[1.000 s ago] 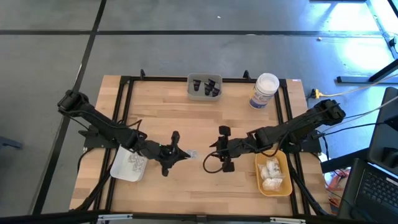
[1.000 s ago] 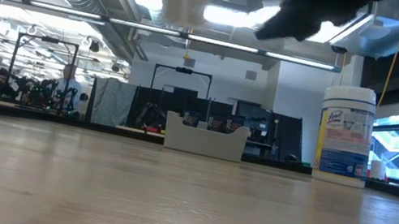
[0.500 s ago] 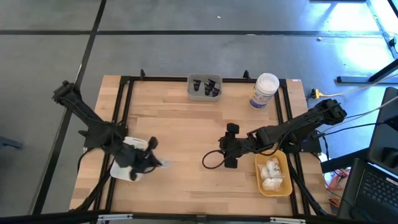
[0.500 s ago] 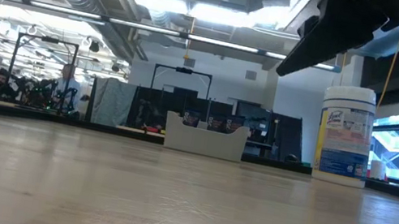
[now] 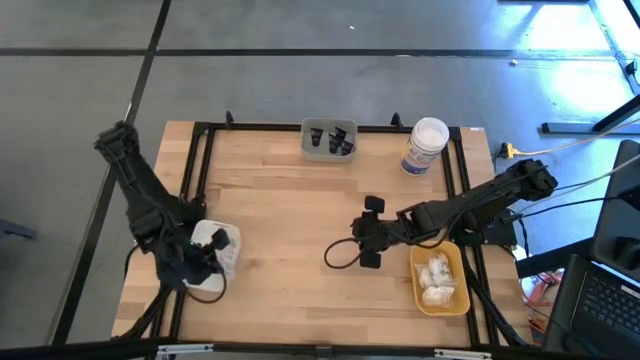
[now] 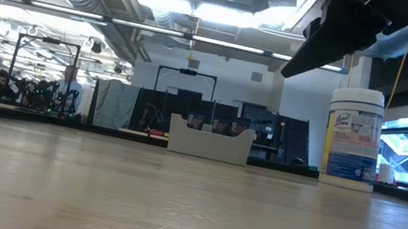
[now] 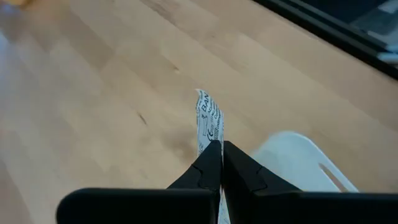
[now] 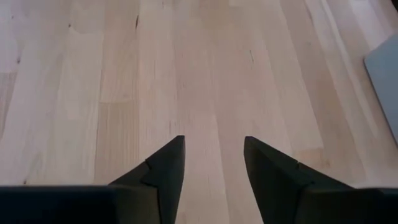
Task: Pick & Place Travel size toiletries
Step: Put the bandage into the white bin
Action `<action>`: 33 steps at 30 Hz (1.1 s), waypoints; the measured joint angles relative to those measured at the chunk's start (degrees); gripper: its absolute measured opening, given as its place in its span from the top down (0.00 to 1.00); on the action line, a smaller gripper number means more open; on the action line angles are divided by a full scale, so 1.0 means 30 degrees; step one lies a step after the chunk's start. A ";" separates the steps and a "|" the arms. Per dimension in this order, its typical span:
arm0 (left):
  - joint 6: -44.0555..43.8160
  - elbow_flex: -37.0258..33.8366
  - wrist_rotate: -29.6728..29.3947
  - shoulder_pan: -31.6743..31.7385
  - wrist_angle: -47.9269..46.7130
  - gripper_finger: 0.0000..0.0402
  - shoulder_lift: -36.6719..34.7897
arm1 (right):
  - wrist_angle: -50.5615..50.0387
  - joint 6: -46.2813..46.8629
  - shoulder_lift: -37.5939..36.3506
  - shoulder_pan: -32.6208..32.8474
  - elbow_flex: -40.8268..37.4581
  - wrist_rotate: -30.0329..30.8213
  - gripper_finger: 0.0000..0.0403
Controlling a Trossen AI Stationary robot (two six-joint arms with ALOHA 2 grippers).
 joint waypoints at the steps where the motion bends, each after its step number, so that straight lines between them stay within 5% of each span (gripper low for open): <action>1: -0.0292 0.0000 0.0007 -0.0313 -0.0264 0.99 0.0000 | 0.0000 0.0000 0.0000 -0.0044 0.0000 0.0000 0.59; 9: -0.2239 0.0000 0.0161 -0.2173 -0.3477 0.99 0.0014 | 0.0007 -0.0002 0.0000 -0.0425 0.0000 0.0000 0.62; 18: -0.3891 -0.0007 -0.1039 -0.2212 -0.3376 0.99 0.0247 | 0.0018 -0.0007 0.0007 -0.0594 0.0000 0.0000 0.61; 24: -1.2849 -0.0007 -0.2517 -0.2005 -0.3774 0.99 0.0586 | 0.0027 0.0060 0.0007 -0.0587 0.0000 -0.0007 0.59; 33: -2.9796 -0.0007 -0.0119 -0.2022 -0.6222 0.99 0.1531 | 0.0043 0.0080 0.0007 -0.0587 0.0000 -0.0007 0.59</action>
